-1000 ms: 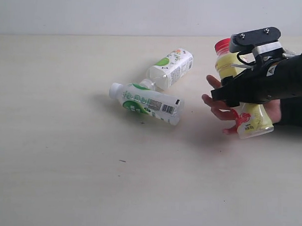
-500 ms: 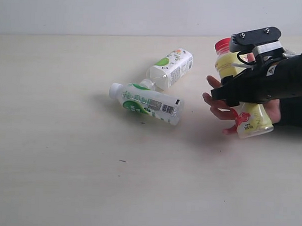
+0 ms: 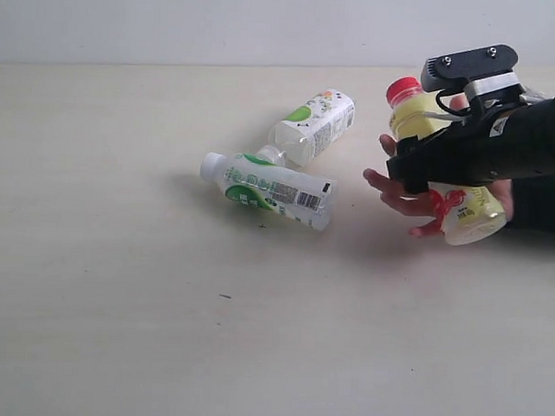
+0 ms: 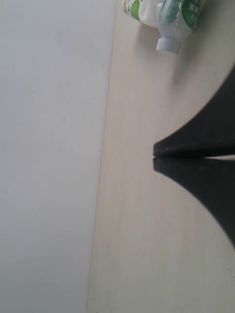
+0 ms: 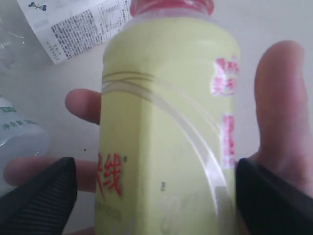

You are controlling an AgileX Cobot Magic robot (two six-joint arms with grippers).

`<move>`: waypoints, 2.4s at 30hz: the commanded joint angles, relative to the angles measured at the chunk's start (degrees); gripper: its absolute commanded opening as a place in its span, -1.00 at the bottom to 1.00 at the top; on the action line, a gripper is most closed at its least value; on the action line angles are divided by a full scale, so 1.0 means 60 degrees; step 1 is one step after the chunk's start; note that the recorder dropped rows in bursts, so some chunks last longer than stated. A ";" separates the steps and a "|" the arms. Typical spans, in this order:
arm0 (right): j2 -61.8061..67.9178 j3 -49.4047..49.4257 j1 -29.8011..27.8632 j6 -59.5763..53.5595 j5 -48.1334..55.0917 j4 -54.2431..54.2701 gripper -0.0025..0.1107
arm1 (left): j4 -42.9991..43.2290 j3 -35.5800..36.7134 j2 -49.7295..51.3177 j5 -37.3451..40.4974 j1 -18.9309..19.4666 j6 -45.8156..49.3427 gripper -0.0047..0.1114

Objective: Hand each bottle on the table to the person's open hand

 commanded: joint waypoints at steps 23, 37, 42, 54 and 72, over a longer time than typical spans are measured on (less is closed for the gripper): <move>-0.3615 0.0884 -0.0051 0.0110 -0.1134 -0.0021 -0.02 | 0.0001 0.0004 -0.0064 -0.0010 0.0009 -0.0010 -0.92; -0.5360 0.3957 -0.0051 0.1461 -0.4359 -0.1182 -0.96 | 0.0001 0.0004 -0.0064 -0.0010 0.0009 -0.0010 -0.92; -0.5360 0.4675 -0.0051 0.4885 -0.5787 -0.5278 -0.96 | 0.0001 0.0004 -0.0064 -0.0010 0.0009 -0.0010 -0.92; -0.5492 0.5579 -0.0051 0.5846 -0.5552 -0.6002 -0.96 | 0.0001 0.0004 -0.0064 -0.0010 0.0009 -0.0010 -0.92; -0.6040 0.5579 -0.0051 0.5804 -0.4153 -0.5253 -0.96 | 0.0001 0.0004 -0.0064 -0.0010 0.0009 -0.0010 -0.92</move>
